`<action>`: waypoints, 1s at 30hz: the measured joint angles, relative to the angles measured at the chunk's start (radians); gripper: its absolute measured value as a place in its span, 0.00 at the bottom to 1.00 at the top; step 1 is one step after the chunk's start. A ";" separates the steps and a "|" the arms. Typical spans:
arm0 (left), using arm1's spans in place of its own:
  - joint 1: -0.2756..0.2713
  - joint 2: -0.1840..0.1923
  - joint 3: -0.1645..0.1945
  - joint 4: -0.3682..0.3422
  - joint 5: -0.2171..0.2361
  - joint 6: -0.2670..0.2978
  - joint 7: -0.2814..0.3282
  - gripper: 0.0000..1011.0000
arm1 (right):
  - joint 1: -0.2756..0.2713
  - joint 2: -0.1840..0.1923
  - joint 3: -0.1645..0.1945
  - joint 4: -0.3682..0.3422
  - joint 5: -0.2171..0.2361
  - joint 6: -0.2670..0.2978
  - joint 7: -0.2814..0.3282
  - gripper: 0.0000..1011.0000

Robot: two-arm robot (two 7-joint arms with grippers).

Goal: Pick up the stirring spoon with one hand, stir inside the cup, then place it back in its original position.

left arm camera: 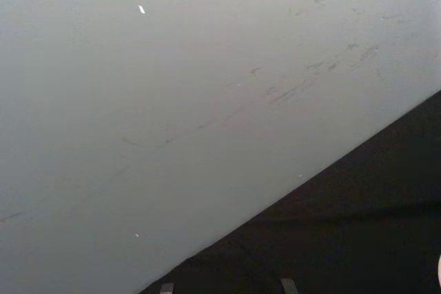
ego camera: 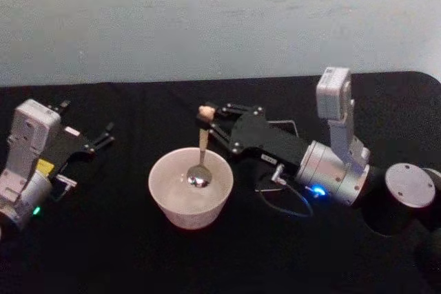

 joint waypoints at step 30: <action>0.000 0.000 0.000 0.000 0.000 0.000 0.000 0.99 | 0.080 -0.120 -0.048 0.182 -0.099 0.003 -0.056 0.21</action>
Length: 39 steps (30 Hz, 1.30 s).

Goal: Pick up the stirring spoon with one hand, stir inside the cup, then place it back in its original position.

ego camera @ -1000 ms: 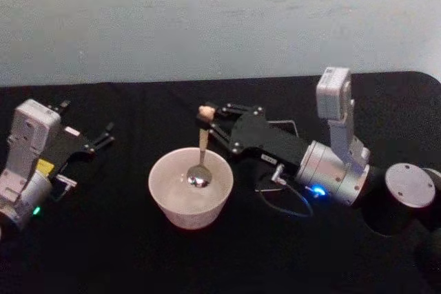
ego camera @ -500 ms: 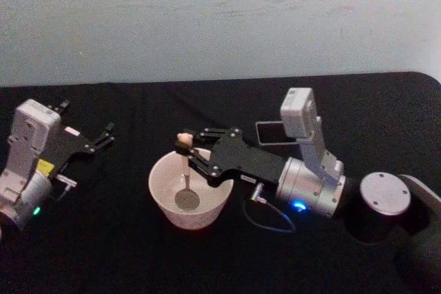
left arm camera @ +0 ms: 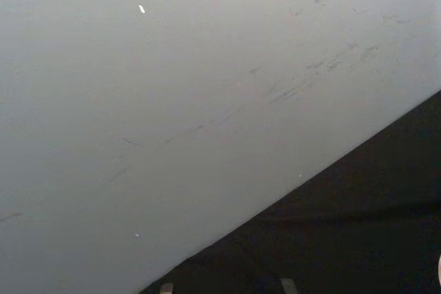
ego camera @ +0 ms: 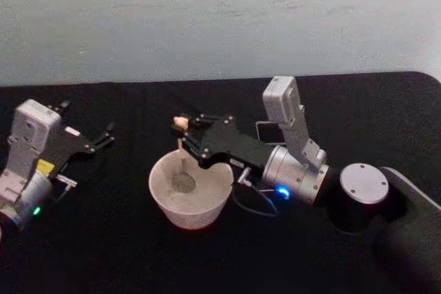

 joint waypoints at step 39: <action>0.000 0.000 0.000 0.000 0.000 0.000 0.000 0.99 | -0.100 0.102 0.007 -0.169 0.054 0.068 0.062 0.21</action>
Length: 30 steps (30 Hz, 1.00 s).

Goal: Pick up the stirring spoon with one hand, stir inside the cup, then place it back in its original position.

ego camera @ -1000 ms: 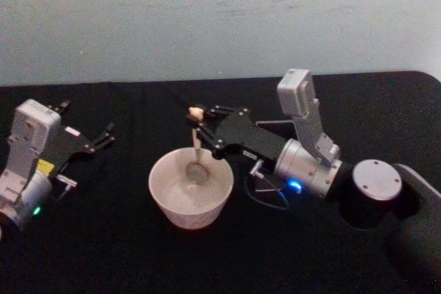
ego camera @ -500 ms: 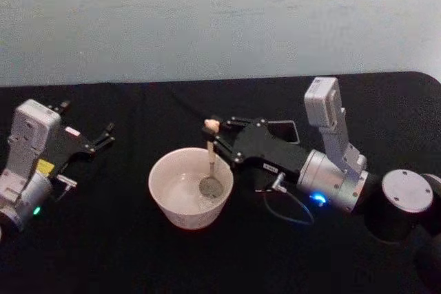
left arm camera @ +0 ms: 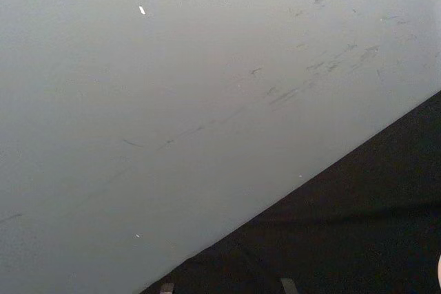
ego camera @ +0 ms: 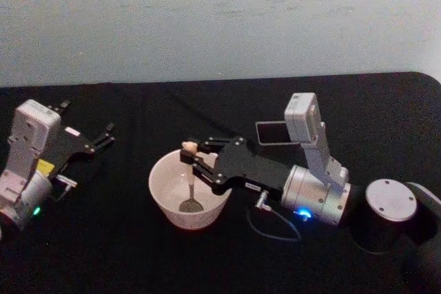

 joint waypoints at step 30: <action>0.000 0.000 0.000 0.000 0.000 0.000 0.000 0.99 | 0.085 -0.060 0.020 0.120 -0.011 0.009 -0.068 0.21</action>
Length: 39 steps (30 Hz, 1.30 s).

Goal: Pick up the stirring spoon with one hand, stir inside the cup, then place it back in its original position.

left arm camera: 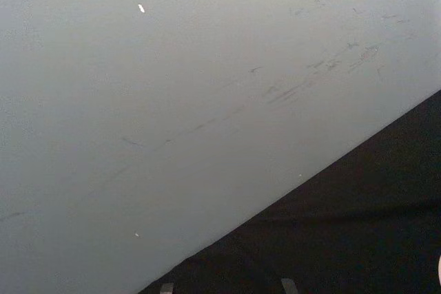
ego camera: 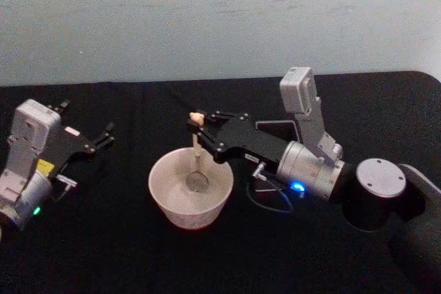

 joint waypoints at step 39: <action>0.000 0.000 0.000 0.000 0.000 0.000 0.000 0.99 | -0.017 -0.024 -0.052 -0.015 -0.015 0.003 0.015 0.21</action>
